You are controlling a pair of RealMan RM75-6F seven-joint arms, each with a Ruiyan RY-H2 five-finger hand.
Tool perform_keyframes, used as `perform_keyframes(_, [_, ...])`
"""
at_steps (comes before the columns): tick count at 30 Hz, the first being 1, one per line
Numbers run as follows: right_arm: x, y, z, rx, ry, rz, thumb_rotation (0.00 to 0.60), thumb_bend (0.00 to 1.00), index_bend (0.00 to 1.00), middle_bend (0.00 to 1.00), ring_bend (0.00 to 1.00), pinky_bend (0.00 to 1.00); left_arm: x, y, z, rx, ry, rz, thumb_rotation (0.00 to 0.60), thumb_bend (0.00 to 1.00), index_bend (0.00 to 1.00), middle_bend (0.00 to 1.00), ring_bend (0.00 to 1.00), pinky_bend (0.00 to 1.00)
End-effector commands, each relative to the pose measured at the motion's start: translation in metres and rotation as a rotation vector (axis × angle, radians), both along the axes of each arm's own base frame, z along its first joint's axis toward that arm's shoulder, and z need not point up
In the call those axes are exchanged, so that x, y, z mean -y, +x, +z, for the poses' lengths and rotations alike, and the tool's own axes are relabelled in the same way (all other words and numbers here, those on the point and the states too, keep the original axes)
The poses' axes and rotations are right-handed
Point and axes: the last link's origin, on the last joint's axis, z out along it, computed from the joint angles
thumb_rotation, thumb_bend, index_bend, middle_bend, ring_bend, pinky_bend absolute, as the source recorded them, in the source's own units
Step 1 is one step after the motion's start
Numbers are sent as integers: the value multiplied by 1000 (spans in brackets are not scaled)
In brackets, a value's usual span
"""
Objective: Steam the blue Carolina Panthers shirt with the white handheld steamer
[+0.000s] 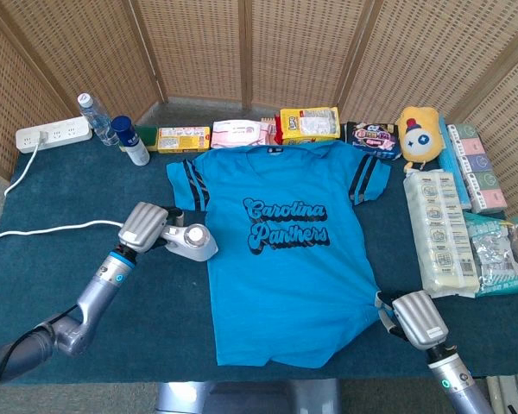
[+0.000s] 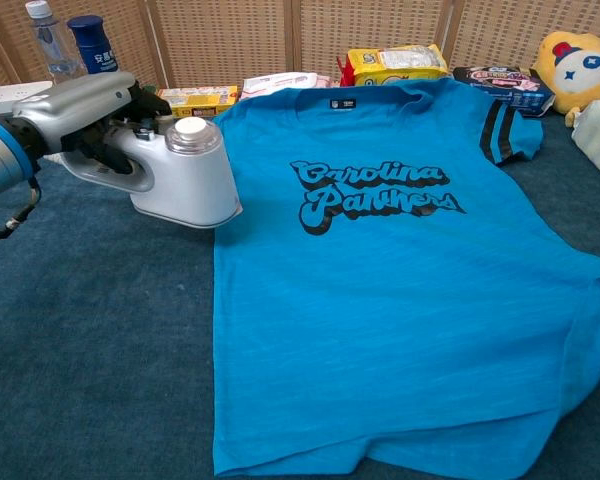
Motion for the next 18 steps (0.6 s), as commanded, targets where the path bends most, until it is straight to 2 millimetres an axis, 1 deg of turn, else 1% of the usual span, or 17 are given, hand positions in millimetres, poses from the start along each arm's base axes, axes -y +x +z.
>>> perform_keyframes(1, [-1,1,1,4,0,2,600,596,673,660,700,801,3,22,-23,25,-17,-37,600,442,668,764,675,757])
perform_keyframes(4, [0,1,1,10,-1,3,600,596,674,660,701,801,6,33,-41,30,-32,-60,600,440,668,764,675,758])
perform_keyframes(9, [-1,2,1,17,1,6,600,595,675,661,703,802,14,45,-66,24,-73,-84,600,437,668,764,675,758])
perform_keyframes(13, [-2,1,1,17,3,3,600,596,675,662,703,802,18,51,-78,29,-86,-98,600,435,668,764,676,758])
perform_keyframes(18, [-3,1,3,19,-3,1,600,596,677,663,705,802,24,66,-91,40,-110,-128,600,433,668,764,675,758])
